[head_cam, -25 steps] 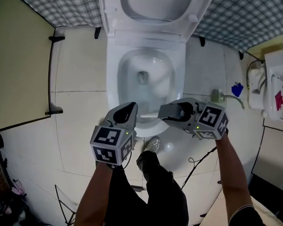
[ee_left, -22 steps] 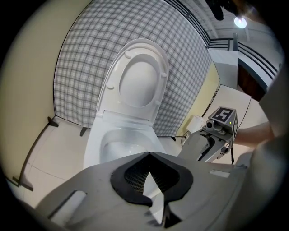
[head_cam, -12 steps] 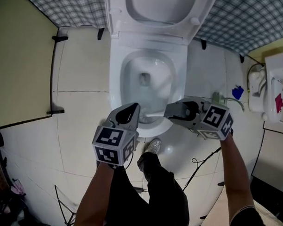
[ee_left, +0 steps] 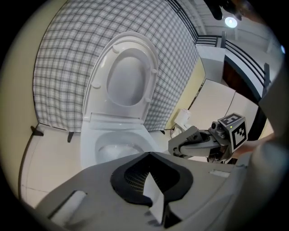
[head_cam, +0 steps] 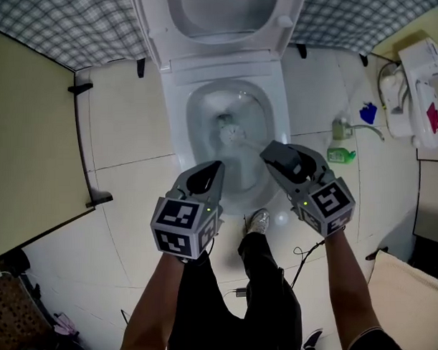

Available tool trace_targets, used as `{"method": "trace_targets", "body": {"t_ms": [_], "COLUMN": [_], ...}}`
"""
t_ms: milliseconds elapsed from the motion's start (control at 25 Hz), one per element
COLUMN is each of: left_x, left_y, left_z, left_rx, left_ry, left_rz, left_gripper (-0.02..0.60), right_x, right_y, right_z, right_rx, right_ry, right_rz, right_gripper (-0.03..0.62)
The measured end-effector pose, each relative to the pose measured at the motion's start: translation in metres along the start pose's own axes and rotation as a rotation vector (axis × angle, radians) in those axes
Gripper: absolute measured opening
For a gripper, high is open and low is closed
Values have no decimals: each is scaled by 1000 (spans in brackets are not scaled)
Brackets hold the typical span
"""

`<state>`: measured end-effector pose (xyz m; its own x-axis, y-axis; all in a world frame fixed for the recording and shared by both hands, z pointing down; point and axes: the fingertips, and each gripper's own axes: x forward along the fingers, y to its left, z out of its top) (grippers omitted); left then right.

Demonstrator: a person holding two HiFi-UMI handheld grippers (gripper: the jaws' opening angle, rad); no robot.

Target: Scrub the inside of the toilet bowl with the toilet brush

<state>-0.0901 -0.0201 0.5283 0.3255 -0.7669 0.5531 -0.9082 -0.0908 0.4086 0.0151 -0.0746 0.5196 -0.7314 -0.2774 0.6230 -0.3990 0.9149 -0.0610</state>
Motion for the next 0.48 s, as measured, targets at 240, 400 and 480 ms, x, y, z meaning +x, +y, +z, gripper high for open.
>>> {"method": "trace_targets", "body": {"t_ms": [240, 400, 480], "left_x": [8, 14, 18], "left_y": [9, 18, 18], "left_z": [9, 15, 14], "left_rx": [76, 118, 133], "left_ry": [47, 71, 82], "left_rz": [-87, -134, -164], "left_gripper": [9, 9, 9], "right_x": [16, 32, 41], "right_y": [-13, -22, -28], "right_z": [14, 15, 10], "right_rx": [112, 170, 195], "right_ry": [-85, -102, -105], "right_rz": [-269, -407, -477], "right_gripper": [224, 224, 224]}}
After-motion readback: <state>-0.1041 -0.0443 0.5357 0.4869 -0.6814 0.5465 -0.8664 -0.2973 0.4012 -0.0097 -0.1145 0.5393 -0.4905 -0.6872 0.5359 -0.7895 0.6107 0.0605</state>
